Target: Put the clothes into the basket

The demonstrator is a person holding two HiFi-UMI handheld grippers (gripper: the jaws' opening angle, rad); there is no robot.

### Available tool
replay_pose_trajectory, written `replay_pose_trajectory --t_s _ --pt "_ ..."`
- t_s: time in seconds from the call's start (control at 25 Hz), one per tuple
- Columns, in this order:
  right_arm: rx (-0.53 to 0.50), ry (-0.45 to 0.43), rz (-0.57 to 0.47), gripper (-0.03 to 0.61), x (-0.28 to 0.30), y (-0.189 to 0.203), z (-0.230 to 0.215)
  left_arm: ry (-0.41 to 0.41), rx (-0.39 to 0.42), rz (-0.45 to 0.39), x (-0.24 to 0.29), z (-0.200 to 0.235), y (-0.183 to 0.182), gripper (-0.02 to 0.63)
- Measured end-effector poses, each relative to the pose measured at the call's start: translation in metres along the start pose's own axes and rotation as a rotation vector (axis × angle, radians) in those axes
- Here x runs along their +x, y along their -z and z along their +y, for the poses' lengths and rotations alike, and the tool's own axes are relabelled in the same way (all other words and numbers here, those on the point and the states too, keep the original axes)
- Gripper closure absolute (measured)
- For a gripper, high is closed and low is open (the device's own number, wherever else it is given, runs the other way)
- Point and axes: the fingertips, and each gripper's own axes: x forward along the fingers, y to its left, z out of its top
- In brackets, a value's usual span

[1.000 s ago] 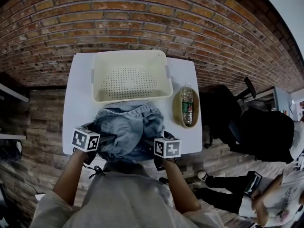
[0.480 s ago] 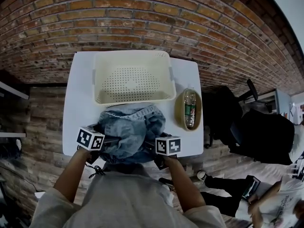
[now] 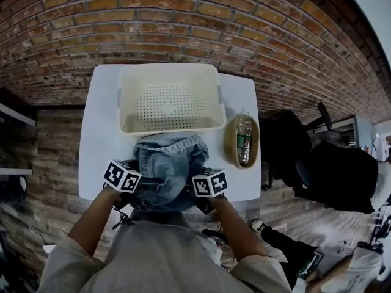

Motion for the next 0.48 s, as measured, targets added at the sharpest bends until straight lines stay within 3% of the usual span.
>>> replay_pose_trajectory --t_s 0.28,0.48 --pt "-0.042 -0.081 -0.008 0.223 -0.001 -0.005 0.015 0.095 0.005 -0.017 0.008 -0.018 -0.002 0.097" --pt "-0.071 -0.099 -0.086 0.284 -0.007 -0.008 0.027 0.135 -0.017 -0.066 0.005 -0.028 -0.004 0.126"
